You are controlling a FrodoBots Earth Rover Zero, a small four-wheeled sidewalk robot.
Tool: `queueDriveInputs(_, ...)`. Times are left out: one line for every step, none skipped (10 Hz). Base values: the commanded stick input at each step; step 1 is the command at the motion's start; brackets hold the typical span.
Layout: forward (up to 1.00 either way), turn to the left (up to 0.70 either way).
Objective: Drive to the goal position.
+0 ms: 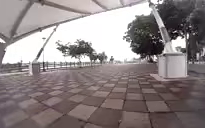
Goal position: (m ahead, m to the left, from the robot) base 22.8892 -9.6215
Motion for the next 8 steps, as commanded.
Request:
queueDriveInputs(0.7,0.0)
queueDriveInputs(0.7,0.0)
queueDriveInputs(0.7,0.0)
queueDriveInputs(0.7,0.0)
queueDriveInputs(0.7,0.0)
queueDriveInputs(0.7,0.0)
queueDriveInputs(0.85,-0.03)
queueDriveInputs(0.85,-0.32)
